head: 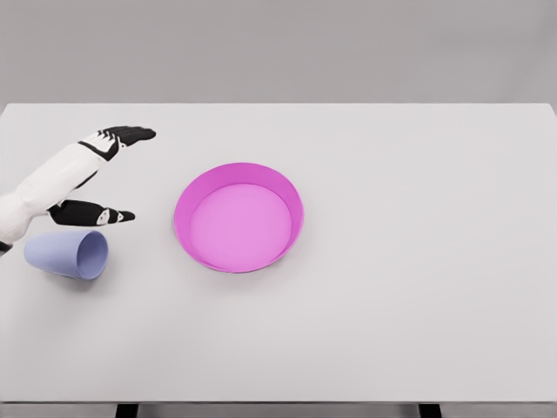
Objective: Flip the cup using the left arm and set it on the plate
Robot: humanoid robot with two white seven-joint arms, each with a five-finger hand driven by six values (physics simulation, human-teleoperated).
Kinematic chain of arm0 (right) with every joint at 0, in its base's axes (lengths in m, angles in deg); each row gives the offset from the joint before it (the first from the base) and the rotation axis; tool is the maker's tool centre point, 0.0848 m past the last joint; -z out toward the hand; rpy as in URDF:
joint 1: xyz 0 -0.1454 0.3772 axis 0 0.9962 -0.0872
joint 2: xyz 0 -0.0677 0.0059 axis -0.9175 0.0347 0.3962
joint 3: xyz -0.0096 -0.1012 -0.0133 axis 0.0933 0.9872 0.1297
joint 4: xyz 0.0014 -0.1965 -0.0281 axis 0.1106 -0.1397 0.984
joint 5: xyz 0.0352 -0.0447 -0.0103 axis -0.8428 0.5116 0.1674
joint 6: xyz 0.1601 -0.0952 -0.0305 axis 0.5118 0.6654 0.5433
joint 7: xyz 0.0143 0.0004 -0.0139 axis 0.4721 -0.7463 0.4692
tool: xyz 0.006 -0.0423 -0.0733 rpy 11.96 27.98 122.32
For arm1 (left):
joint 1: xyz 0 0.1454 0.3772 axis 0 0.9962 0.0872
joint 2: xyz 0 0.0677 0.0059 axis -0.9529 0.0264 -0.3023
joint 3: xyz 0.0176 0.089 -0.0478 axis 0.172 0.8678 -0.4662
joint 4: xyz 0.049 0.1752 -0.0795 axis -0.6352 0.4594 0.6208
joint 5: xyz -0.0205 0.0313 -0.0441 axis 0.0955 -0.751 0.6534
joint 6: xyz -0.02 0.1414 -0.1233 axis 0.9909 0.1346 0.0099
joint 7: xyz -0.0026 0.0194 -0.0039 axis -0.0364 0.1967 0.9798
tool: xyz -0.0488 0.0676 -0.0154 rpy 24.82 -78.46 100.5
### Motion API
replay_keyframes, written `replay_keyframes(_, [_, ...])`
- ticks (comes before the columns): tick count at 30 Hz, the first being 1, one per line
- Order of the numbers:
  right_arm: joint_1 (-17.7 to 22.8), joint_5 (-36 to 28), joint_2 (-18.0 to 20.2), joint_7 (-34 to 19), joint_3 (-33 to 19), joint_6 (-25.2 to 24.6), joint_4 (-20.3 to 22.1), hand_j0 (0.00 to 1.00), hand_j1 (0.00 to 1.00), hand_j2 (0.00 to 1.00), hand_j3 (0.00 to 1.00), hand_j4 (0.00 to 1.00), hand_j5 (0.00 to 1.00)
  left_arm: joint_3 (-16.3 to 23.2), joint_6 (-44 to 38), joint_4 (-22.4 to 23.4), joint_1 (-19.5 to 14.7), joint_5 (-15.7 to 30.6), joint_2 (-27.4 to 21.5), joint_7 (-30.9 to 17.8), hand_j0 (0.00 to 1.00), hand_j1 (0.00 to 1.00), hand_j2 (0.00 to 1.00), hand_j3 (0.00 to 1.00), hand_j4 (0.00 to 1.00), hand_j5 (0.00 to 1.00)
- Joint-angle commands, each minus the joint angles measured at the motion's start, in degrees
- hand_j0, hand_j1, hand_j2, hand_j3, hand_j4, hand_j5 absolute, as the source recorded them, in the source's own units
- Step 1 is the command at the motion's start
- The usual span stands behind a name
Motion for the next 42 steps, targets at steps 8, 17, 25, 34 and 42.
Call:
replay_keyframes(8, [0.00, -0.04, 0.00, -0.07, 0.03, -0.01, -0.08, 1.00, 1.00, 1.00, 1.00, 1.00, 1.00, 2.25, 0.00, -0.02, -0.09, 0.25, -3.15, 0.02, 1.00, 1.00, 1.00, 1.00, 1.00, 1.00])
replay_keyframes(17, [0.00, -0.04, 0.00, -0.07, 0.03, -0.01, -0.08, 1.00, 1.00, 1.00, 1.00, 1.00, 1.00, 3.30, 4.66, -0.02, 0.44, 0.25, -9.66, 0.10, 1.00, 1.00, 1.00, 1.00, 1.00, 1.00])
replay_keyframes(25, [0.00, -0.04, 0.00, -0.07, 0.03, -0.01, -0.08, 1.00, 1.00, 1.00, 1.00, 1.00, 1.00, 3.21, 12.59, -0.02, 0.79, 0.42, -18.71, 0.02, 1.00, 1.00, 1.00, 1.00, 1.00, 1.00])
replay_keyframes(34, [0.00, -0.04, 0.00, 0.02, 0.03, -0.01, -0.08, 1.00, 1.00, 1.00, 1.00, 1.00, 1.00, 3.39, 12.59, 0.07, 4.83, 0.42, -21.61, 0.02, 1.00, 1.00, 1.00, 1.00, 1.00, 1.00])
replay_keyframes(42, [0.00, -0.04, 0.00, -0.07, 0.03, -0.01, -0.08, 1.00, 1.00, 1.00, 1.00, 1.00, 1.00, 6.37, 4.04, 0.07, 6.50, 6.84, -20.65, 0.02, 1.00, 1.00, 1.00, 1.00, 1.00, 1.00])
